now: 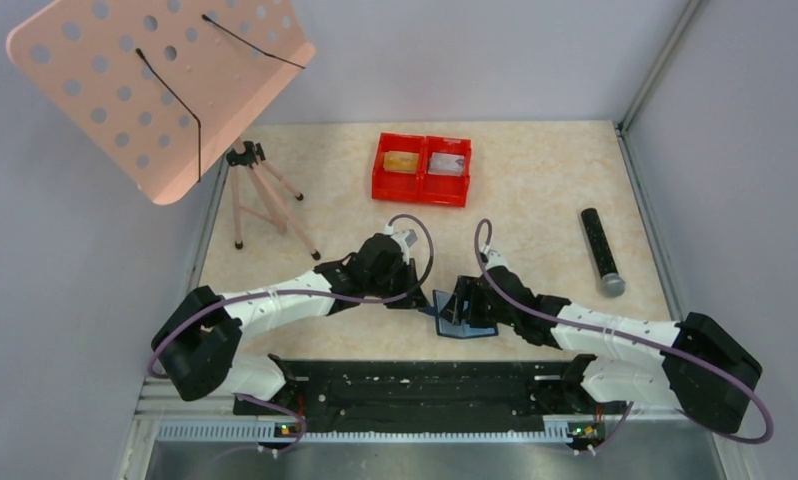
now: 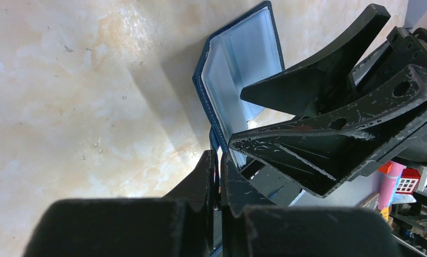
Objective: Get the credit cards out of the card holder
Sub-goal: Remove the credit card from the card holder.
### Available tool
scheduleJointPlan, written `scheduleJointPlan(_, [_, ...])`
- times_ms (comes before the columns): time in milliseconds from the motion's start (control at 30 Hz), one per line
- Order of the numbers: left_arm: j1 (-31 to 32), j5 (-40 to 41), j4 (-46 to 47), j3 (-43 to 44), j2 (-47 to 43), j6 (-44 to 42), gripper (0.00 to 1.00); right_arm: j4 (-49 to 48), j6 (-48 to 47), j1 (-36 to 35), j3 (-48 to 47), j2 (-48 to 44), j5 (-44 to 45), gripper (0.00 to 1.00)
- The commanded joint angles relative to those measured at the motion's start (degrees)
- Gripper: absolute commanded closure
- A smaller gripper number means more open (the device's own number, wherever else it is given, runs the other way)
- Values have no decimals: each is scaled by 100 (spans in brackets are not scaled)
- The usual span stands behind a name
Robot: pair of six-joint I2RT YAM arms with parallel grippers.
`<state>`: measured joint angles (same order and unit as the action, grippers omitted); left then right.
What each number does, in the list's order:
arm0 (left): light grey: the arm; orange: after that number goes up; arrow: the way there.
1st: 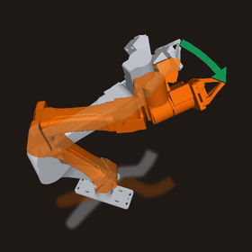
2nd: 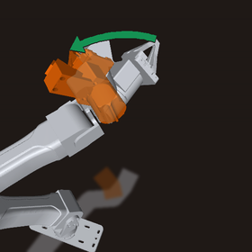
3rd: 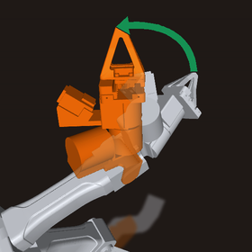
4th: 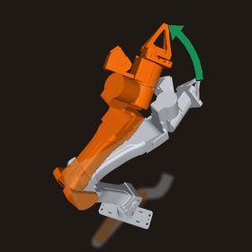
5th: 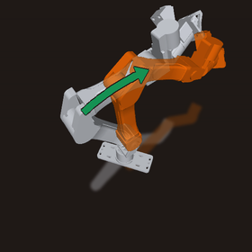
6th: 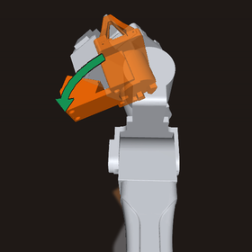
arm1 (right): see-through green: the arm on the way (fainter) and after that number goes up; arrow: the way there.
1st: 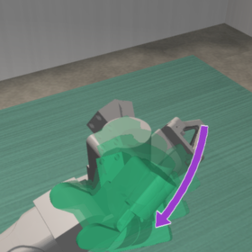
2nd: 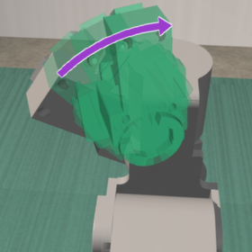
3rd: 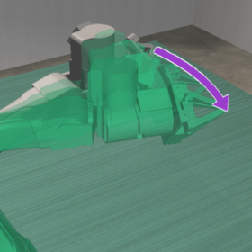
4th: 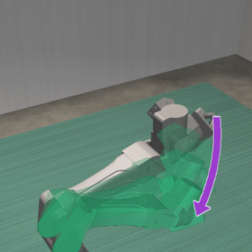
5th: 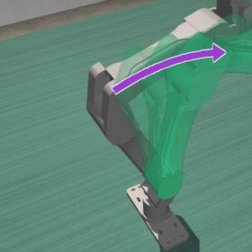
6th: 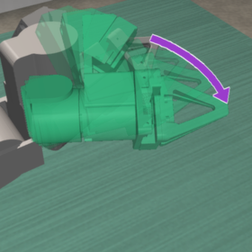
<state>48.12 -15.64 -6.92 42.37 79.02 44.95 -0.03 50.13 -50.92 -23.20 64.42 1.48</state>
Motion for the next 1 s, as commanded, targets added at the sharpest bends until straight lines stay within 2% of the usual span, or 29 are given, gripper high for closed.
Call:
scheduleJointPlan(0, [39,-36,142,35,-188,18,100,-211,12,-97,8,54,94,43])
scheduleJointPlan(200, [40,16,123,12,-199,6,100,-17,75,-97,49,-127,329,61])
scheduleJointPlan(300, [40,14,152,-14,-208,-11,100,226,69,-100,55,-285,433,61])
scheduleJointPlan(500, [48,-1,192,-36,-256,-10,100,305,67,-95,94,-490,441,50])
scheduleJointPlan(700, [49,0,178,-52,-265,-6,100,243,67,-96,91,-492,371,54])
scheduleJointPlan(867, [50,11,176,-53,-265,1,100,121,36,-95,55,-518,190,50])
scheduleJointPlan(967, [51,30,173,-45,-252,-12,100,165,24,-98,18,-546,211,54])
